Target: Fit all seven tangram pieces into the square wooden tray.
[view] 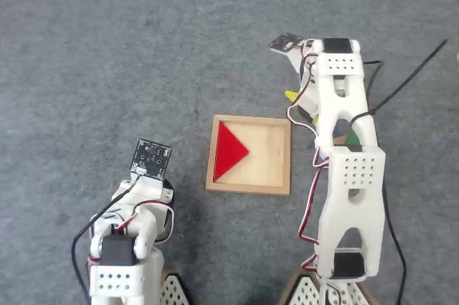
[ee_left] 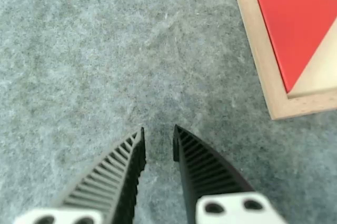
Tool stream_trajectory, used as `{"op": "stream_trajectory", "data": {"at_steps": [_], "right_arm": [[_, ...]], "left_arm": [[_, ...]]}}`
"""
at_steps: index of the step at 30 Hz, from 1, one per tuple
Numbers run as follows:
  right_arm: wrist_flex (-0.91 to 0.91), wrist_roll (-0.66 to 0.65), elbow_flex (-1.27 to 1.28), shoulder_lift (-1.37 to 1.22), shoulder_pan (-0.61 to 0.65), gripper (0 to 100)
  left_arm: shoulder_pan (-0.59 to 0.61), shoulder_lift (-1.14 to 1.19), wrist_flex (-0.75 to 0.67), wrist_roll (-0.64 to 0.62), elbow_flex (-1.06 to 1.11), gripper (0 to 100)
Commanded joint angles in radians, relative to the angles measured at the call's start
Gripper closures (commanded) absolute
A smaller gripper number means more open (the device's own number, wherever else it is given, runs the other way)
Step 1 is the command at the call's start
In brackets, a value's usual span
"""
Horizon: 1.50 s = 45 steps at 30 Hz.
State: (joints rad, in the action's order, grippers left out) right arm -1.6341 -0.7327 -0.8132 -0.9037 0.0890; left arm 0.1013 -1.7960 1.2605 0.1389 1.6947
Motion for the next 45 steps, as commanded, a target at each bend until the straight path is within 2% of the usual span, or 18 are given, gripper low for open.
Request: {"op": "stream_trajectory", "data": {"at_steps": [1,20,24,28,31,35,40,45], "right_arm": [[-0.015,0.028,-0.064,0.016,-0.031,85.6],[-0.041,0.034,-0.11,0.018,-0.228,85.7],[-0.031,0.066,-0.11,0.018,-0.209,83.1],[-0.03,0.066,-0.11,0.021,-0.133,69.8],[-0.021,0.005,-0.11,0.019,-0.065,64.3],[-0.018,-0.075,-0.091,-0.028,-0.002,64.1],[-0.024,-0.083,-0.152,-0.143,-0.024,64.3],[-0.045,-0.083,-0.255,-0.236,-0.076,73.5]], "left_arm": [[0.002,-0.021,0.003,0.011,-0.012,91],[0.002,-0.021,0.003,0.011,-0.012,91],[0.002,-0.021,0.003,0.011,-0.012,91],[0.002,-0.021,0.003,0.011,-0.012,91],[0.002,-0.021,0.003,0.011,-0.012,91],[0.002,-0.021,0.003,0.011,-0.012,91],[0.002,-0.021,0.003,0.011,-0.012,91],[0.002,-0.021,0.003,0.011,-0.012,91]]}}
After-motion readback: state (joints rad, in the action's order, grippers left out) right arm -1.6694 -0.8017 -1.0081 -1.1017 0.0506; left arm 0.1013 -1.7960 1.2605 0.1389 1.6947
